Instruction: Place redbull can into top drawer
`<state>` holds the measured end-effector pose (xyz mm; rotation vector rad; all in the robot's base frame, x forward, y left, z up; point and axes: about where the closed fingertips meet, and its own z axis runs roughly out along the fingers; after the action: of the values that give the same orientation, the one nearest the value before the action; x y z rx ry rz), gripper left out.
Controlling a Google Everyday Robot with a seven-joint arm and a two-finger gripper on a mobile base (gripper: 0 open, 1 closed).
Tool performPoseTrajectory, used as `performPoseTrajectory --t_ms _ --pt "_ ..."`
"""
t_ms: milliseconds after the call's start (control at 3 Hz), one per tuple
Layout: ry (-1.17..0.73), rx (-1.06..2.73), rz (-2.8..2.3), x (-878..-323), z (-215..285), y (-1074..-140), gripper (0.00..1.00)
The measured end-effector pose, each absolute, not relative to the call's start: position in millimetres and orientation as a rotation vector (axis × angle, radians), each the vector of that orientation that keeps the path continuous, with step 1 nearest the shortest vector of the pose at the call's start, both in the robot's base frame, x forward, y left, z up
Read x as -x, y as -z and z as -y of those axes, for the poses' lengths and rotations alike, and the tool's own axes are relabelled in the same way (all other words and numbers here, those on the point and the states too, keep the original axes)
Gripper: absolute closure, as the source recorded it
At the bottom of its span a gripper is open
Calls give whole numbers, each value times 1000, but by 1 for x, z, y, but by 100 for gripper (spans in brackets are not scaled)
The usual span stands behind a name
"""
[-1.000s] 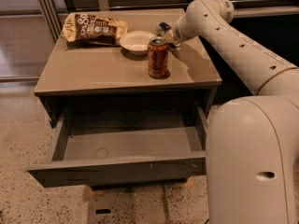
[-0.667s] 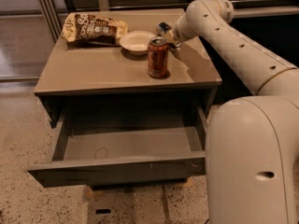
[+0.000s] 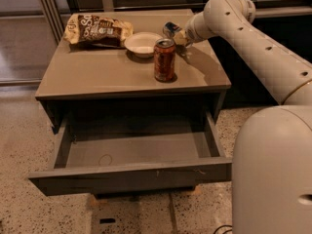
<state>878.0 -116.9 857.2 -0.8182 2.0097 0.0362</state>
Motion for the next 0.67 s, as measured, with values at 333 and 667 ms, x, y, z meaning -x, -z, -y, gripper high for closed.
performPoseTrajectory --t_ms 333,667 --pt "-72 870 -1960 -857 125 -883 100" --pt "-114 965 -1869 -826 131 -930 100"
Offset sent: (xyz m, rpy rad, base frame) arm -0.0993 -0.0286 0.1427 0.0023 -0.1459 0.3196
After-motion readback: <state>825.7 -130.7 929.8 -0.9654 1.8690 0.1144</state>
